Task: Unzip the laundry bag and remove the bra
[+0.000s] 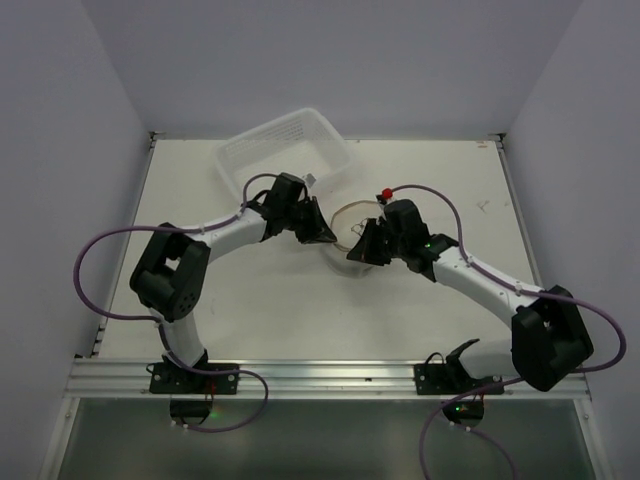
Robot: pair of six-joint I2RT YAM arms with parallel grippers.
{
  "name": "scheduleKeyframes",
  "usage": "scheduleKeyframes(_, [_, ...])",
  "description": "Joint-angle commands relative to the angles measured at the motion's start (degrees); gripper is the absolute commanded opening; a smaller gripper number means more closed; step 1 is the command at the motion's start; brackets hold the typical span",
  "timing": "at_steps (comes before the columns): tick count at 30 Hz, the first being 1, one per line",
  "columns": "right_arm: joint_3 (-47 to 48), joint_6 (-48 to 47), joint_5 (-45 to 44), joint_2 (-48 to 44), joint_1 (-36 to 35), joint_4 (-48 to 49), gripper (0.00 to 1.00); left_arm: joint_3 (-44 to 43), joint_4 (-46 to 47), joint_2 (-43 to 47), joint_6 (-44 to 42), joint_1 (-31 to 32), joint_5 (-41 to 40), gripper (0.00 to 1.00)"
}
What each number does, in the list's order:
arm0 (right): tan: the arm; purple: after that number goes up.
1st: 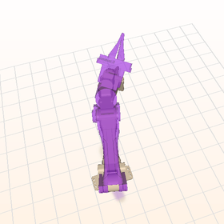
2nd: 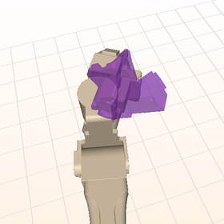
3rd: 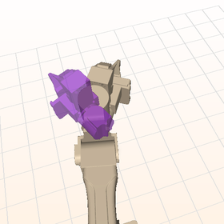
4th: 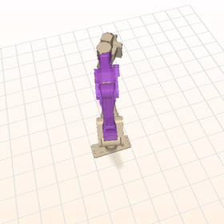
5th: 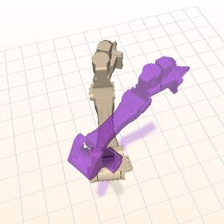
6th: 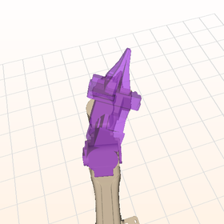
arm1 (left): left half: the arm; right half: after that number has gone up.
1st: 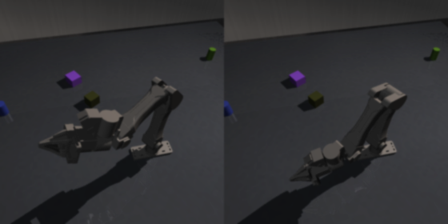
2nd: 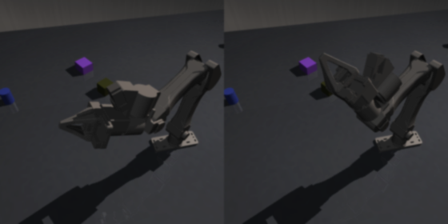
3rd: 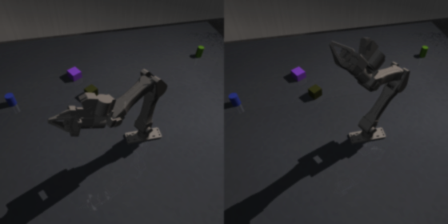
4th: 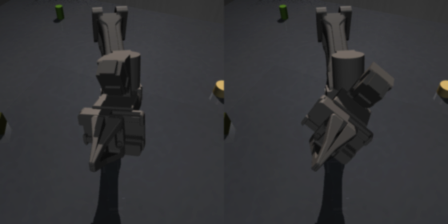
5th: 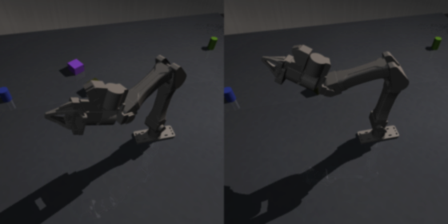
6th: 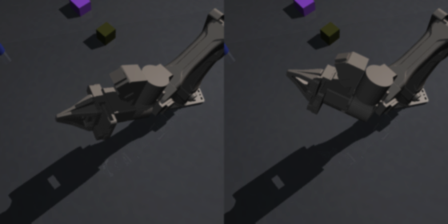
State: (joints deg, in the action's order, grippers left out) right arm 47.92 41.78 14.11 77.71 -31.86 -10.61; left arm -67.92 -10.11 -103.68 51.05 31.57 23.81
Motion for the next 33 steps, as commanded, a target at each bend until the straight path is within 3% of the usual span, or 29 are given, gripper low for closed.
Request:
scheduleKeyframes(1, [-1.69,-2.40,-4.08,-4.14,0.65,-3.79,0.00,1.12,2.46,1.55,-0.07,-0.28,-0.70,0.00])
scheduleKeyframes(4, [-3.53,-3.02,-8.13,-6.33,4.24,-7.04,0.00,2.79,2.29,2.34,-0.51,-0.72,-1.05,0.00])
scheduleKeyframes(8, [-5.82,-3.19,-7.26,-8.10,10.84,-8.28,0.00,6.30,3.60,4.09,-0.33,-1.34,-0.70,0.00])
scheduleKeyframes(14, [-1.44,-8.38,-2.43,-5.04,11.38,-8.55,0.02,13.68,7.89,10.84,3.17,0.32,0.36,0.00])
scheduleKeyframes(17, [1.55,-10.14,-1.72,-3.89,11.38,-9.25,0.16,18.25,11.93,15.59,4.41,2.26,-0.78,0.20])
scheduleKeyframes(18, [2.34,-11.01,-1.80,-3.80,11.38,-9.51,0.28,19.05,12.30,16.92,4.41,2.27,-1.13,0.34])
scheduleKeyframes(20, [5.68,-11.89,-2.50,-3.97,11.38,-11.27,0.41,19.93,11.35,20.42,2.66,0.95,-3.59,0.48])
scheduleKeyframes(21, [6.82,-12.51,-2.94,-4.49,11.20,-12.14,0.53,19.85,10.64,21.66,1.70,0.43,-4.73,0.62])
scheduleKeyframes(23, [10.60,-13.12,-4.00,-5.29,10.94,-14.26,0.62,19.06,7.33,24.21,-1.02,-1.59,-7.11,0.77])
scheduleKeyframes(24, [13.22,-13.30,-5.65,-5.81,10.16,-14.96,0.69,19.05,6.86,25.01,-1.65,-2.30,-7.29,0.79])
scheduleKeyframes(27, [17.28,-14.71,-8.56,-5.73,7.53,-17.68,0.74,19.93,5.63,27.65,-4.19,-4.32,-9.13,0.80])
scheduleKeyframes(33, [27.82,-16.82,-13.50,-0.03,-0.38,-20.06,0.75,23.26,3.60,29.76,-7.01,-6.61,-12.74,0.73])
